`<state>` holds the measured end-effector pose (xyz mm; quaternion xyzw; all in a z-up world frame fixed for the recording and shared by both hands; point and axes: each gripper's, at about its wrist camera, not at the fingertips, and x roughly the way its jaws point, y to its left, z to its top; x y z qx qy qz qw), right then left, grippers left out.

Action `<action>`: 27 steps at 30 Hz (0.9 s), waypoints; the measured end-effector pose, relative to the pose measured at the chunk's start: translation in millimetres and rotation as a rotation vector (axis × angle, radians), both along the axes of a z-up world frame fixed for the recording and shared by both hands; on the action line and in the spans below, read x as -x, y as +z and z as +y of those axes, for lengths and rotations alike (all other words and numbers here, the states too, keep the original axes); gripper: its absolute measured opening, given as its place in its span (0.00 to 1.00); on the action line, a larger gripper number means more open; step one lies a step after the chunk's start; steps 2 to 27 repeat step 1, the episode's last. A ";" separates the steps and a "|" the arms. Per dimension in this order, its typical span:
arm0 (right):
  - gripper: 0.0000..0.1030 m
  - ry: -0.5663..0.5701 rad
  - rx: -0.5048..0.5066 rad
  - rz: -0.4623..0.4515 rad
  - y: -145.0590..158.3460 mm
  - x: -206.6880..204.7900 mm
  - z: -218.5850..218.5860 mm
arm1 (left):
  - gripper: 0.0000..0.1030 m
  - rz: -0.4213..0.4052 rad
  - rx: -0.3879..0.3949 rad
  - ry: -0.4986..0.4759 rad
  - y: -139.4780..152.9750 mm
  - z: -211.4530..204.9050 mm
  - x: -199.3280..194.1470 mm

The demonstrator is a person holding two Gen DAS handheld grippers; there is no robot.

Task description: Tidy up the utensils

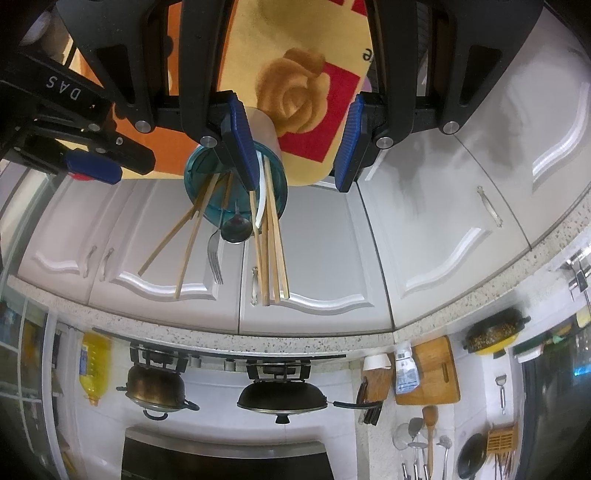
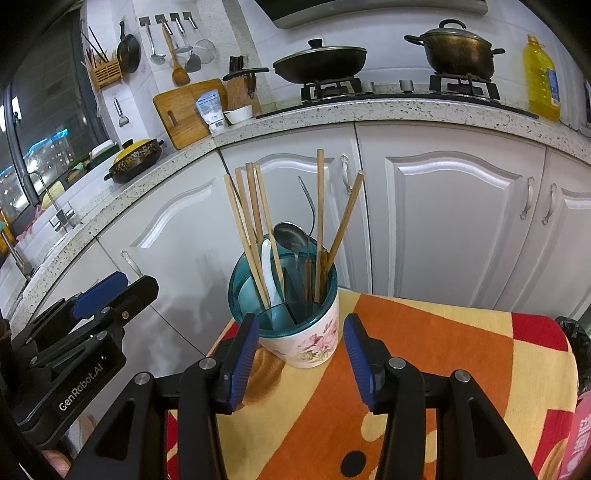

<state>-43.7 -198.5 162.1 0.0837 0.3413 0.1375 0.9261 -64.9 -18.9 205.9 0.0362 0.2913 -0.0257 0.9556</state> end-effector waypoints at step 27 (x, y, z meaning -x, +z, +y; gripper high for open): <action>0.45 -0.005 0.000 0.001 -0.6 0.7 -2.8 | 0.40 0.003 0.002 -0.002 -0.3 -0.5 -0.1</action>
